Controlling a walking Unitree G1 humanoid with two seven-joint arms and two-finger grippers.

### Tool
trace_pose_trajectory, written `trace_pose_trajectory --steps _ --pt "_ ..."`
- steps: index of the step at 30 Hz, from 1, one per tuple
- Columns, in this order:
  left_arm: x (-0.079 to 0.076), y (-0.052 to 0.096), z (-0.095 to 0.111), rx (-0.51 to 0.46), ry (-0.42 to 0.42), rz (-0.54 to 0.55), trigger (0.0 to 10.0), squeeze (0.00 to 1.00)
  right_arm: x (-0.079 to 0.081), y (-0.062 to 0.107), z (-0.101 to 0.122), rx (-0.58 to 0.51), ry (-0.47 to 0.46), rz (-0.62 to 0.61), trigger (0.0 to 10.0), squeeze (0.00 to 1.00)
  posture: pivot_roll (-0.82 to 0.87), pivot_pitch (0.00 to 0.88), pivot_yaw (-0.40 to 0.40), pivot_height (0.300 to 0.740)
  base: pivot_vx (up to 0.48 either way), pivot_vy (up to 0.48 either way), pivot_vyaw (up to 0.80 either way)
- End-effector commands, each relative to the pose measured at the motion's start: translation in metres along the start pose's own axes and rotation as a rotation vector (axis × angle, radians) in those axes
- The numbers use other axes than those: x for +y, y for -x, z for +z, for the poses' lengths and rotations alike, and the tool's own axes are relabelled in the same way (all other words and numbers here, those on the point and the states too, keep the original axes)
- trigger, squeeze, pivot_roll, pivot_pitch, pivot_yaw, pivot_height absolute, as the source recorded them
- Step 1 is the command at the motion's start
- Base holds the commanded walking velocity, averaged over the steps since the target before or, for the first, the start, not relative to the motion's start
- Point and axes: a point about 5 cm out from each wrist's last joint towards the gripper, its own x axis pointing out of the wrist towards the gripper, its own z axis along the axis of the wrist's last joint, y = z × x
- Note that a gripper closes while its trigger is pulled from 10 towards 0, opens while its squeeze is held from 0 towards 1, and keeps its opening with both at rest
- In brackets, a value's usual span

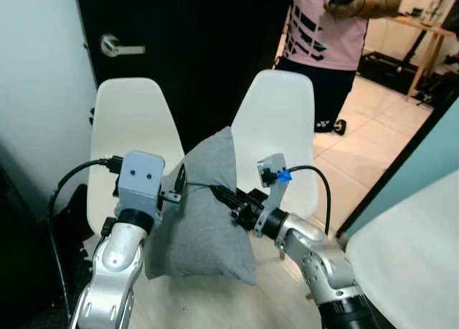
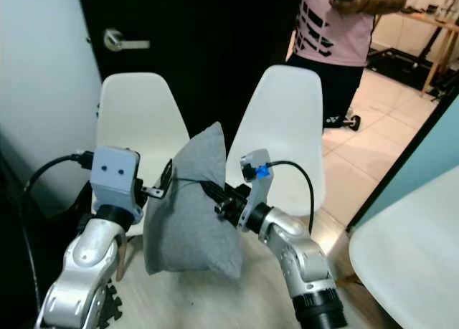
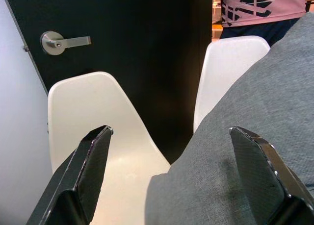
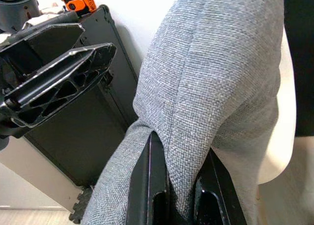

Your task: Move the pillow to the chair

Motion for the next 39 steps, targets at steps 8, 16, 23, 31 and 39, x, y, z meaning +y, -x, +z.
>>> trace_pose_trajectory --steps 8,16,23,31,39 --pt "-0.003 0.001 0.0 -0.009 -0.01 -0.019 10.0 0.0 0.001 0.0 0.012 -0.055 0.01 0.026 10.0 0.0 0.11 0.0 -0.114 0.74 0.335 0.0 0.0" --pt "-0.003 0.0 0.0 -0.009 -0.015 -0.02 10.0 0.0 0.001 -0.002 0.013 -0.057 0.003 0.029 10.0 0.0 0.11 0.0 -0.112 0.74 0.349 0.0 0.0" --pt "-0.003 0.002 0.002 -0.012 -0.016 -0.015 10.0 0.0 0.003 0.0 0.015 -0.063 0.002 0.029 10.0 0.0 0.11 0.0 -0.111 0.74 0.35 0.0 0.0" --pt "-0.002 0.002 0.003 -0.014 -0.027 -0.015 10.0 0.0 0.007 0.0 0.016 -0.062 0.011 0.064 10.0 0.0 0.11 0.0 -0.106 0.74 0.353 0.0 0.1" --pt "-0.001 0.002 0.003 -0.018 -0.044 -0.006 10.0 0.0 0.012 -0.003 0.016 -0.062 0.03 0.113 10.0 0.0 0.12 0.0 -0.107 0.74 0.356 0.0 0.79"
